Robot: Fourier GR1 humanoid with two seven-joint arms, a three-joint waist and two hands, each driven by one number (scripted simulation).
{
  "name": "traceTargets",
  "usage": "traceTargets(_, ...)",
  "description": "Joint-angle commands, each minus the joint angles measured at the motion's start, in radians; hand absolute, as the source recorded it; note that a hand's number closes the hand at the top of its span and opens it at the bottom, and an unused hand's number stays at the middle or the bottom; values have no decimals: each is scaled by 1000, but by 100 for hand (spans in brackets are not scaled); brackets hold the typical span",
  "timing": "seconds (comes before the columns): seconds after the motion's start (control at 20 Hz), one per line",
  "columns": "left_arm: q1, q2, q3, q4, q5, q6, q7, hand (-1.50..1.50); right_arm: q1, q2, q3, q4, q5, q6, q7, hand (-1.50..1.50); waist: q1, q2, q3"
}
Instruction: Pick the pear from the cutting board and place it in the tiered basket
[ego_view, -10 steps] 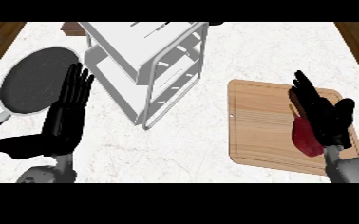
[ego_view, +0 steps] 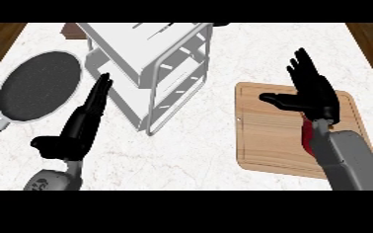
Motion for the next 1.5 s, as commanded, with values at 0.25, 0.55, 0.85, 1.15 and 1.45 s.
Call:
traceTargets(0.25, 29, 2, -11, 131, -12, -68, -18, 0, 7, -99, -81, -88, 8, 64, -84, -150, -29, -2, -9)
traceTargets(0.55, 41, -8, -15, 91, -14, -44, 19, 0, -18, -428, 25, -156, 184, 172, 172, -150, -52, -8, -17)
traceTargets(0.85, 25, 15, 3, 56, 8, -67, 53, 0, -50, -690, 156, -223, 235, 499, 362, -150, -37, -7, -16)
traceTargets(1.15, 31, 9, 4, 89, -13, -70, 41, 0, -102, -767, 158, -373, 92, 677, 592, -150, -29, -6, -11)
traceTargets(1.45, -8, 5, 30, 124, 0, -108, 37, 0, -88, -723, 157, -481, 70, 631, 770, -150, -23, -3, -10)
